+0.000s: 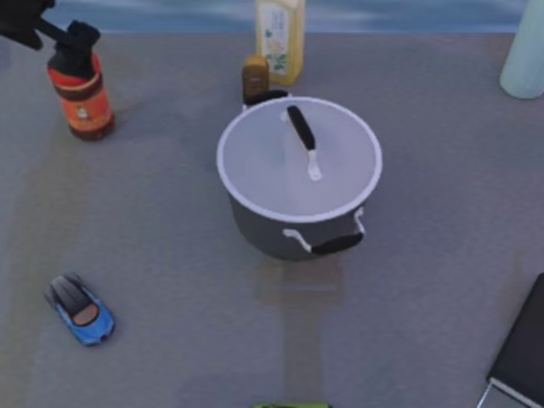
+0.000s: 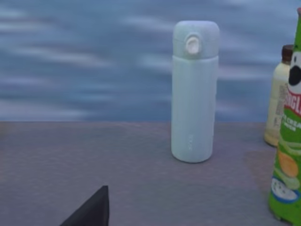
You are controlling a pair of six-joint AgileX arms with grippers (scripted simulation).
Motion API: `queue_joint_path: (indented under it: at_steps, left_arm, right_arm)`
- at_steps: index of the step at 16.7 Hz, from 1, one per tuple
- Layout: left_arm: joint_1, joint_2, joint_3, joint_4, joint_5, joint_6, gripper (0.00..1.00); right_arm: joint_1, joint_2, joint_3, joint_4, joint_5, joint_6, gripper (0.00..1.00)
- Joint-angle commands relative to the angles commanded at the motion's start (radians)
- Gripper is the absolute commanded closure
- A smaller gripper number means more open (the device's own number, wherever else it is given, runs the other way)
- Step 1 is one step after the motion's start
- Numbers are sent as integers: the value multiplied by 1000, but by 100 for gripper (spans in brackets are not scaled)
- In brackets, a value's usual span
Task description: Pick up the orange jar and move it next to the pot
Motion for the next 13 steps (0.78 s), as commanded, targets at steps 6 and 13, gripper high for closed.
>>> queue_joint_path:
  at_steps: [6, 13]
  left_arm:
    - [9, 101, 114, -42, -7, 27, 0]
    - [0, 107, 57, 23, -9, 18, 0]
  right_arm:
    - [0, 0, 0, 0, 0, 0, 0]
    - [0, 0, 0, 0, 0, 0, 0]
